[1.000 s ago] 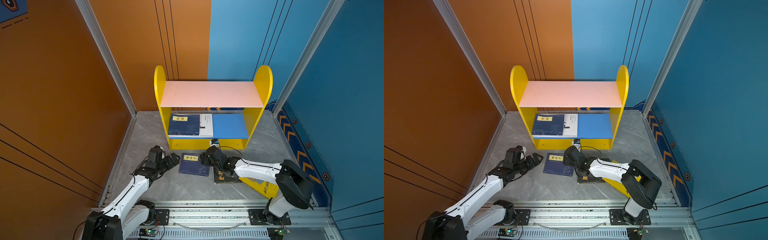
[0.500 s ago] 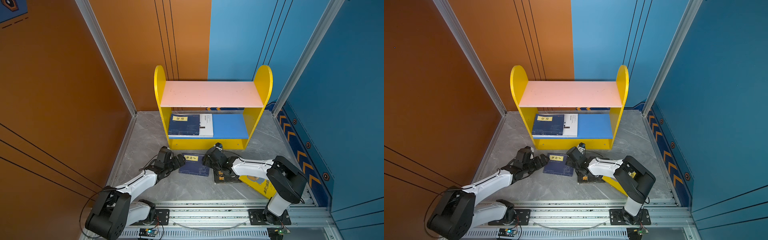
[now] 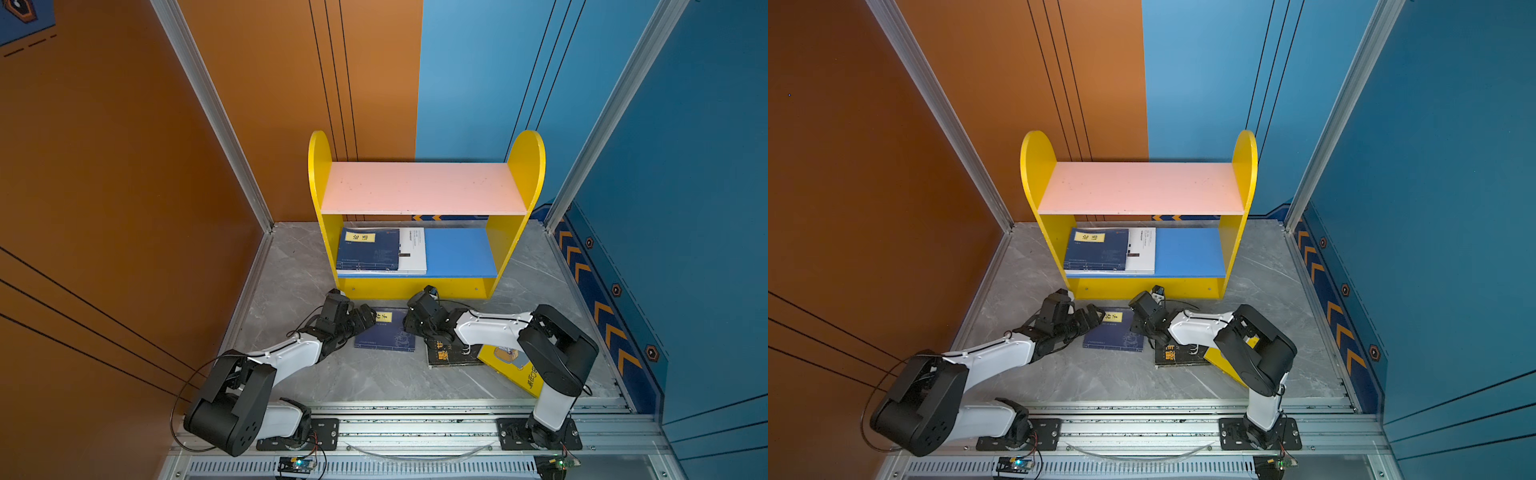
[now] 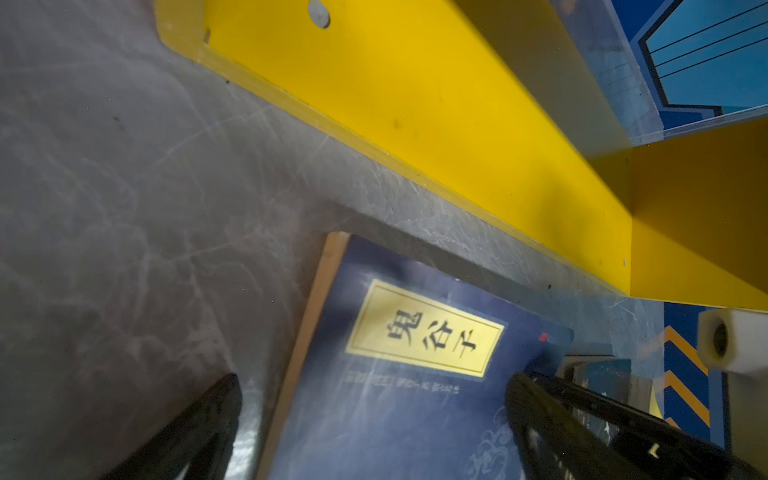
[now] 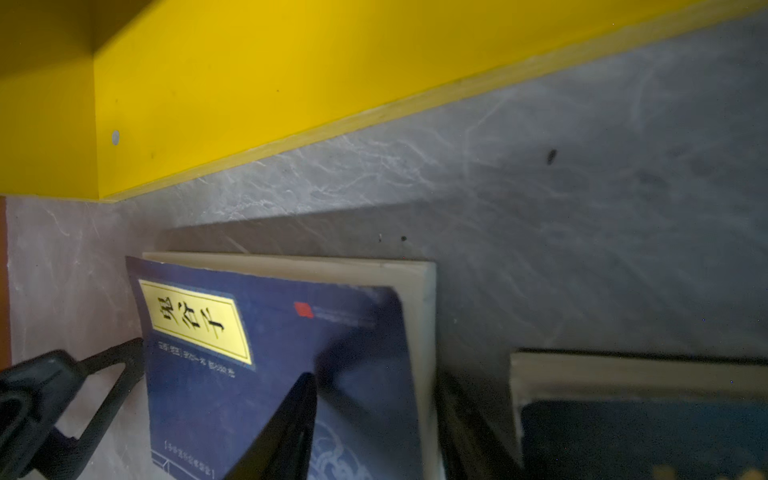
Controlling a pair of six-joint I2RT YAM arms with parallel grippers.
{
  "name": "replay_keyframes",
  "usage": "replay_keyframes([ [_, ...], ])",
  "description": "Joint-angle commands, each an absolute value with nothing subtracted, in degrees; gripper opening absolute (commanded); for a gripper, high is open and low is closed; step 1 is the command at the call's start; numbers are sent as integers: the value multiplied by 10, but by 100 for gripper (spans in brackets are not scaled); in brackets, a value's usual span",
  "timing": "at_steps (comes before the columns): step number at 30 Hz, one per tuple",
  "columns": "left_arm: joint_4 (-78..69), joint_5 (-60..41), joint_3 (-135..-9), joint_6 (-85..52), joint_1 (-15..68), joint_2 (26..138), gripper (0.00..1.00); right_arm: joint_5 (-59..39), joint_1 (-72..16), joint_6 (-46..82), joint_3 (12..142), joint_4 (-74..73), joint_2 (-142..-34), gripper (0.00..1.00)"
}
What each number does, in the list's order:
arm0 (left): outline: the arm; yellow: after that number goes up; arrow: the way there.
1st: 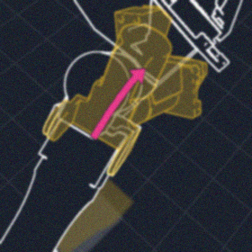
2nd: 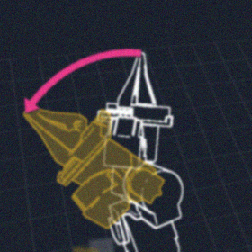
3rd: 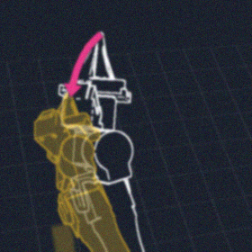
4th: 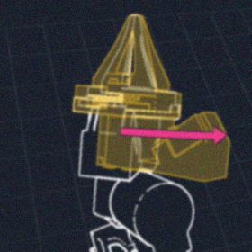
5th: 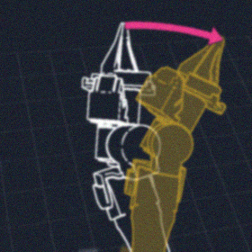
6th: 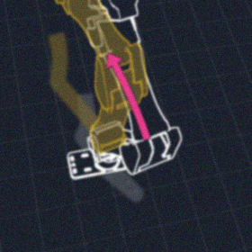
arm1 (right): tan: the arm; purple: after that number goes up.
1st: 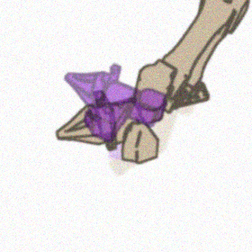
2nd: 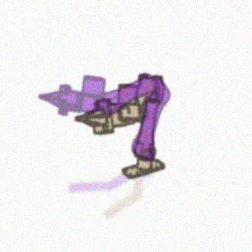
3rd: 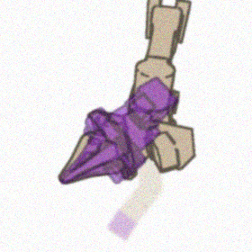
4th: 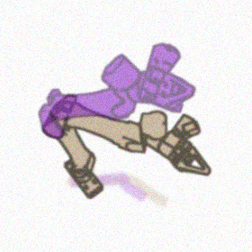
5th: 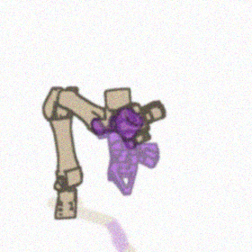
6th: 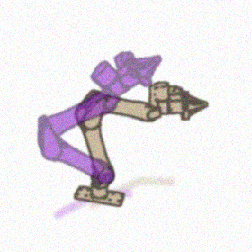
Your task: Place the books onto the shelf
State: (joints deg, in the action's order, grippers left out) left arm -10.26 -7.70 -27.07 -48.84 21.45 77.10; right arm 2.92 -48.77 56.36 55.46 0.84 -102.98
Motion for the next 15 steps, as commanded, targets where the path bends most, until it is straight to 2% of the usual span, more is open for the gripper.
replay_keyframes([
  [1,-93,-86,-284,-488,220,789,100,0,-487,505,563,-8,-1013,39],
  [6,-107,-106,-294,-493,218,810,100,-50,-490,465,567,-35,-997,35],
  [15,-117,-118,-301,-501,218,816,100,-79,-515,419,592,-34,-1001,39],
])
